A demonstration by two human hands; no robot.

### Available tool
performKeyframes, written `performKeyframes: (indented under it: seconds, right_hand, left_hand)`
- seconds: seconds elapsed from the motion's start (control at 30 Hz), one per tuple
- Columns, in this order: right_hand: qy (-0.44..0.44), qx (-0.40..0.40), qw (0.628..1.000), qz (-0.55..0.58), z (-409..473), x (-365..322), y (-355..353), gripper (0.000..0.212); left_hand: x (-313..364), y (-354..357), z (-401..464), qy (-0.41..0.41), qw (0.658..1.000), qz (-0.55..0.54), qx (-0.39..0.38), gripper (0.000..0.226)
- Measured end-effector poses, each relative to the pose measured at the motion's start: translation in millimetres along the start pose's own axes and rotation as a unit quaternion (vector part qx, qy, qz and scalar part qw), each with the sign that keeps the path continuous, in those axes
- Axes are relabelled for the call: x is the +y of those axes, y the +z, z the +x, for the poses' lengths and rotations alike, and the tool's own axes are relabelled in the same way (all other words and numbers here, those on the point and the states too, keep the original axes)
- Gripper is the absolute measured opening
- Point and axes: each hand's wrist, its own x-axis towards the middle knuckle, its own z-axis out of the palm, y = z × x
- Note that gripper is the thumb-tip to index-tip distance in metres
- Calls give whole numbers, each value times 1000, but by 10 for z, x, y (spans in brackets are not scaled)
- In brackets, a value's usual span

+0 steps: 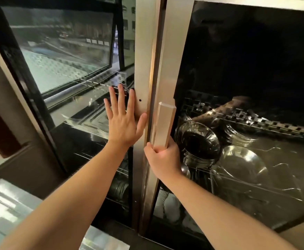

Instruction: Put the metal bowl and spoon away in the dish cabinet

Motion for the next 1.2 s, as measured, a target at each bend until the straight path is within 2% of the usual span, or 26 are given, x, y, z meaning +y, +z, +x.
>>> performKeyframes:
  seconds: [0.13,0.3,0.43,0.53,0.63,0.8,0.9,1.0,1.1,1.17,1.2]
  right_hand:
    - [-25,13,999,20,89,17,28,38]
    - [-31,21,999,10,178,90,41,22]
    - [-31,32,999,3,176,91,53,22]
    - [-21,22,1000,-4,166,67,44,34]
    - [-20,20,1000,-6,167,75,33,26]
    - [4,5,1000,-9,142,-1,18,24]
    - [23,-25,999,-8,105,-16,-18,30]
    - [59,-57,996,-32,78,-57,-92,21]
    - [99,-117,986,-62,86,-135,-203,45]
    - [126,-186,970,-92,80,-259,-302,64]
    - [134,-211,961,-117,104,-350,-388,66]
  left_hand:
    - [-30,130,41,11,999,7,32,77]
    - [-54,214,38,13,998,20,51,77]
    - [-39,168,35,17,998,34,46,78]
    - [-12,92,26,13,999,41,26,78]
    - [25,13,18,5,999,52,7,78]
    - [120,-233,8,-6,999,45,-30,77]
    - [185,-400,7,-11,998,33,-55,77]
    - [265,-616,46,-41,995,-4,-87,76]
    - [385,-859,107,-76,989,-70,-107,70]
    - [480,-1033,186,-85,985,-106,-107,63]
    - [541,-1124,245,-81,985,-111,-103,59]
